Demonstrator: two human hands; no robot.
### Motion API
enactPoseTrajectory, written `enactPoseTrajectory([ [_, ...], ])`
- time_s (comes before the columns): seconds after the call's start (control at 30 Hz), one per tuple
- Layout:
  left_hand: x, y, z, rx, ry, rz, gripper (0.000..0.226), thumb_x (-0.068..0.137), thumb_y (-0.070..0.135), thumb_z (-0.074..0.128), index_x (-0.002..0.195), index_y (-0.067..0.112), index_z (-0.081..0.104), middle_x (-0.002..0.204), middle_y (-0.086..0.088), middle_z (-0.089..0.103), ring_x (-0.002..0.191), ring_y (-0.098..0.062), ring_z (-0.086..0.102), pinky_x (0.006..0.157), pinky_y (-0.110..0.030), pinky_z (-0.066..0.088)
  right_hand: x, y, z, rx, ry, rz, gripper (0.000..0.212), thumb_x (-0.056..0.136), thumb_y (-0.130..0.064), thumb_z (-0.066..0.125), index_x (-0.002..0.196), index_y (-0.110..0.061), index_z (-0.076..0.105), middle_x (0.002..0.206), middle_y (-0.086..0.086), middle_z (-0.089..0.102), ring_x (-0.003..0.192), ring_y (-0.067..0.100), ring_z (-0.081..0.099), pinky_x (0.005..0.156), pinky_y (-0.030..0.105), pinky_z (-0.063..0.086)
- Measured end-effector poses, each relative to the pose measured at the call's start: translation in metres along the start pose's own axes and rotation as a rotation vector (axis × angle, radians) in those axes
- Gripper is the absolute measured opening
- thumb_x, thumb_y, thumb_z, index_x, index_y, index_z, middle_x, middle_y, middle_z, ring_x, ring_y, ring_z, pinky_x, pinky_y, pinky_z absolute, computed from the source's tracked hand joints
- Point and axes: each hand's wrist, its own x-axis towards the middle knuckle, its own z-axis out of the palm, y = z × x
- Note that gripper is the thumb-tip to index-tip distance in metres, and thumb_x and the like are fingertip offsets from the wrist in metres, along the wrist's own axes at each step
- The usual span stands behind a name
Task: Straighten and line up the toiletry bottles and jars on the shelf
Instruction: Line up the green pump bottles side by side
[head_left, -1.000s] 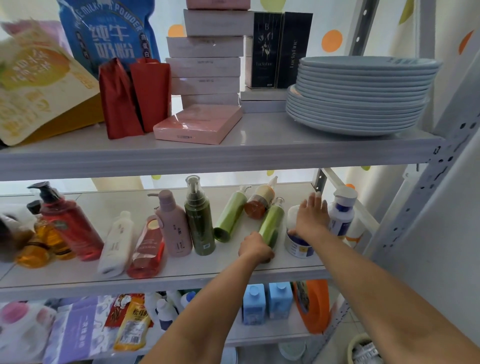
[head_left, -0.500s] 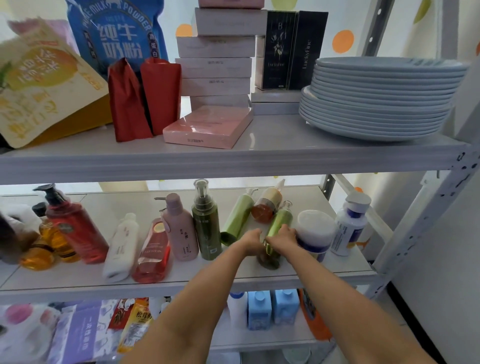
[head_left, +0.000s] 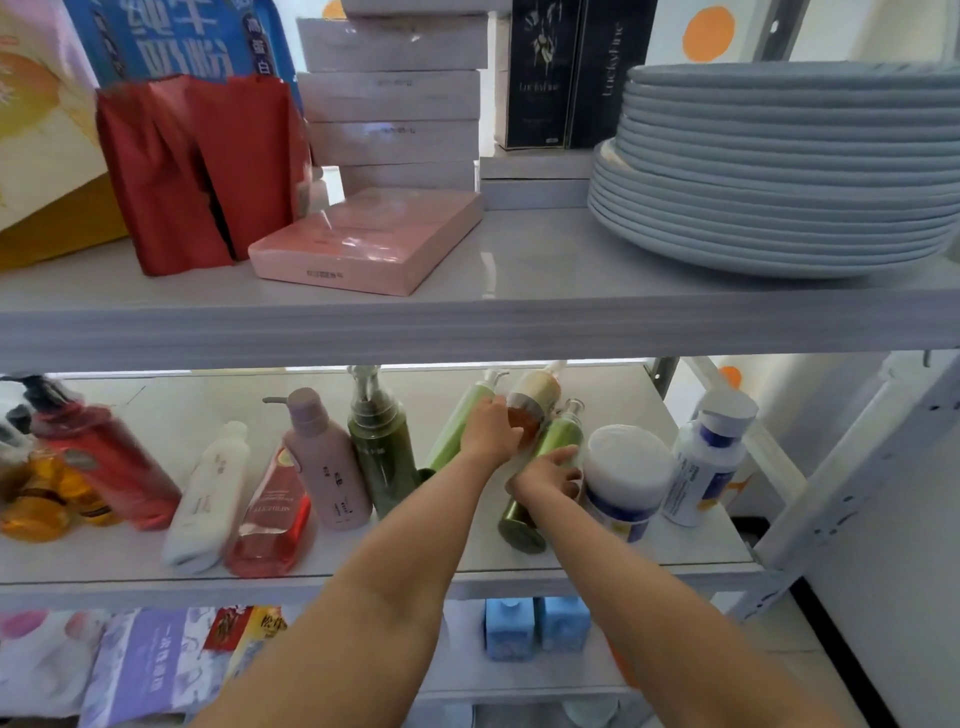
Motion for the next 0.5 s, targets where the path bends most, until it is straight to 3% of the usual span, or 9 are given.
enactPoseTrajectory([
  [0.17, 0.02, 0.003, 0.02, 0.088, -0.079, 0.01, 0.069, 0.092, 0.035, 0.056, 0.144, 0.002, 0.026, 0.146, -0.016, 0.035, 0.135, -0.033, 0.03, 0.111, -0.038, 0.025, 0.006, -0.005, -0.003, -0.026, 0.004, -0.006, 0.095, 0.094, -0.035, 0.049, 0.146, -0.002, -0.022, 0.152, 0.029, 0.007, 0.137, 0.037, 0.029, 0.111, 0.043, 0.031],
  [0.33, 0.032, 0.0, 0.032, 0.225, -0.055, -0.073, 0.075, 0.091, 0.049, 0.051, 0.141, -0.003, 0.03, 0.142, -0.02, 0.036, 0.13, -0.035, 0.029, 0.109, -0.038, 0.023, 0.011, -0.005, -0.007, 0.049, -0.032, 0.014, 0.091, 0.096, -0.039, 0.043, 0.146, -0.003, -0.024, 0.153, 0.026, 0.003, 0.141, 0.036, 0.022, 0.114, 0.042, 0.024],
  [0.5, 0.03, 0.002, 0.03, 0.256, -0.028, -0.09, 0.076, 0.09, 0.05, 0.052, 0.139, -0.004, 0.03, 0.141, -0.021, 0.038, 0.132, -0.037, 0.028, 0.11, -0.039, 0.021, 0.016, 0.004, -0.006, 0.249, -0.023, -0.027, 0.086, 0.095, -0.027, 0.048, 0.149, -0.006, -0.016, 0.154, 0.027, -0.012, 0.144, 0.044, -0.002, 0.119, 0.051, 0.007],
])
